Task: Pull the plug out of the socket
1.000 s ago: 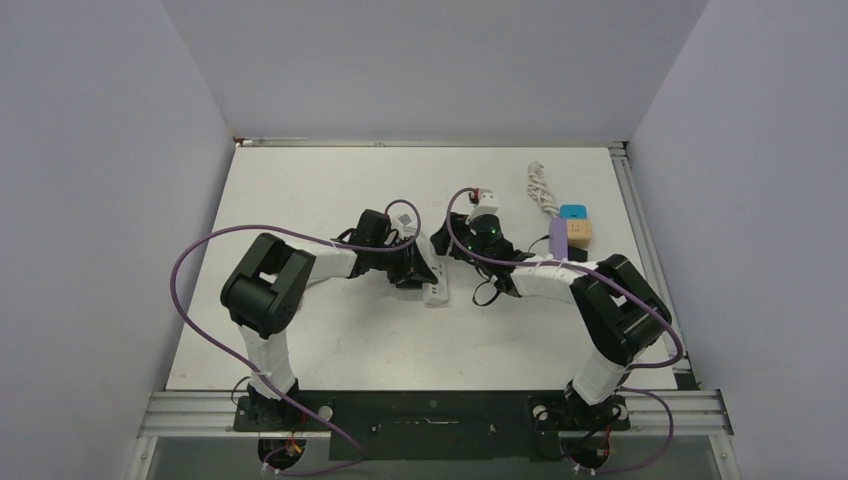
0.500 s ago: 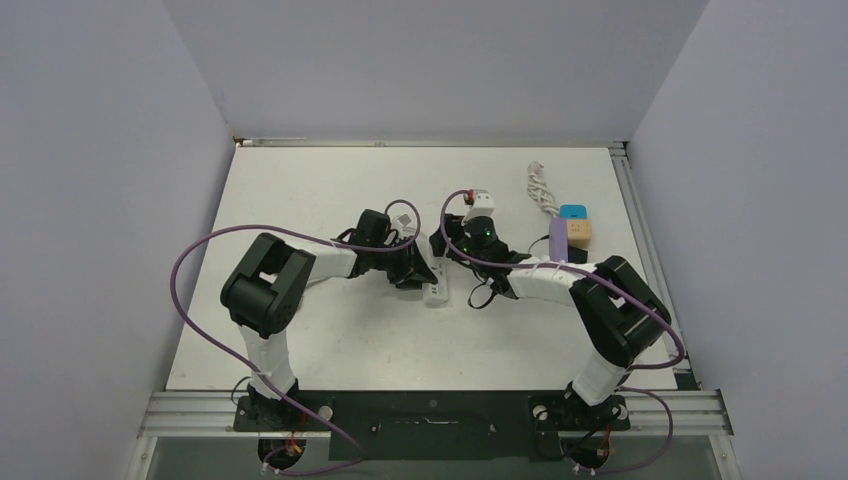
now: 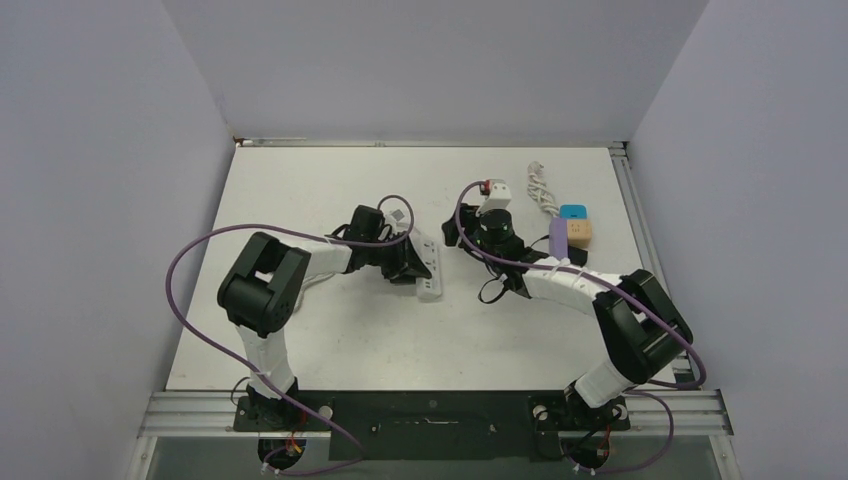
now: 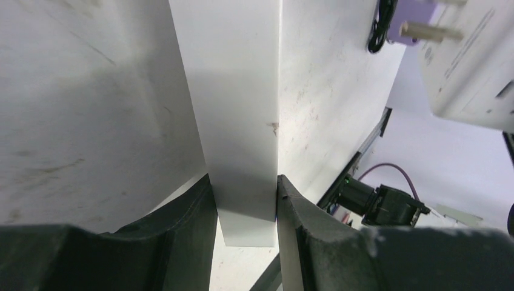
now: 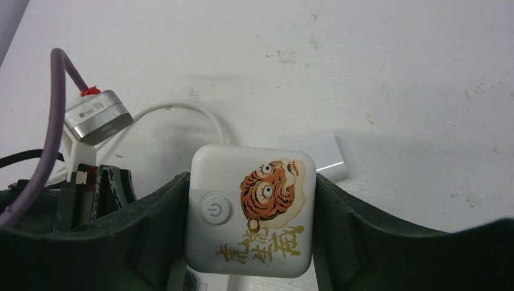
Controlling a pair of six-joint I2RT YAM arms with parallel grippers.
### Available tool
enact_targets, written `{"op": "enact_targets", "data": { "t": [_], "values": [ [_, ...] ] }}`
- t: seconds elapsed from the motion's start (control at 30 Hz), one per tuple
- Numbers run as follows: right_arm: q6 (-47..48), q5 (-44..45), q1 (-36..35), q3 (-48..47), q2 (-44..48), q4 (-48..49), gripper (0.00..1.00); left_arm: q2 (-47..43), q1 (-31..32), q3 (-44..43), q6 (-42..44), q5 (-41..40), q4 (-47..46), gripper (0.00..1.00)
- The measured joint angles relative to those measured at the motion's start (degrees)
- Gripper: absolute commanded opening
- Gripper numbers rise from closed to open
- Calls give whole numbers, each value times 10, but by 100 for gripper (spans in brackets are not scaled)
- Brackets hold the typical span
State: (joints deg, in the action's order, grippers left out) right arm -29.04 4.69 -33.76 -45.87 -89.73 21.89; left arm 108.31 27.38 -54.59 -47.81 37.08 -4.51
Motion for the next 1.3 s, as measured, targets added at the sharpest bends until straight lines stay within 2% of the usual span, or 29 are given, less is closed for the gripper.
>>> {"op": "enact_targets", "data": {
  "t": [0.13,0.33,0.37,0.43,0.6,0.67,0.77,0.9,0.97,1.1,1.3],
  "values": [
    [-3,-9,5,0,-4,-2,7,0,-23,-35,25,-32,42,0],
    [-10,-33,8,0,-50,-1,21,35,-47,-117,55,-76,88,0],
    [-12,-39,8,0,-57,-3,24,40,-49,-126,58,-80,92,3],
    [-12,-47,8,-1,-68,-7,35,44,-53,-137,65,-84,100,11],
    [-12,-57,8,-1,-76,-16,64,44,-65,-153,91,-97,131,41],
    [-13,-57,9,-3,-76,-16,76,44,-69,-159,109,-112,142,59],
    [-14,-60,12,-8,-76,-16,85,44,-74,-160,134,-140,158,77],
    [-14,-60,13,-10,-76,-14,96,44,-76,-178,158,-164,170,92],
    [-14,-59,15,-10,-76,-14,100,43,-76,-183,169,-175,178,98],
    [-7,-45,15,-10,-68,-15,91,33,-78,-185,187,-215,196,96],
    [15,2,19,-7,10,-51,90,-52,-102,-166,207,-266,226,96]
  ]
}}
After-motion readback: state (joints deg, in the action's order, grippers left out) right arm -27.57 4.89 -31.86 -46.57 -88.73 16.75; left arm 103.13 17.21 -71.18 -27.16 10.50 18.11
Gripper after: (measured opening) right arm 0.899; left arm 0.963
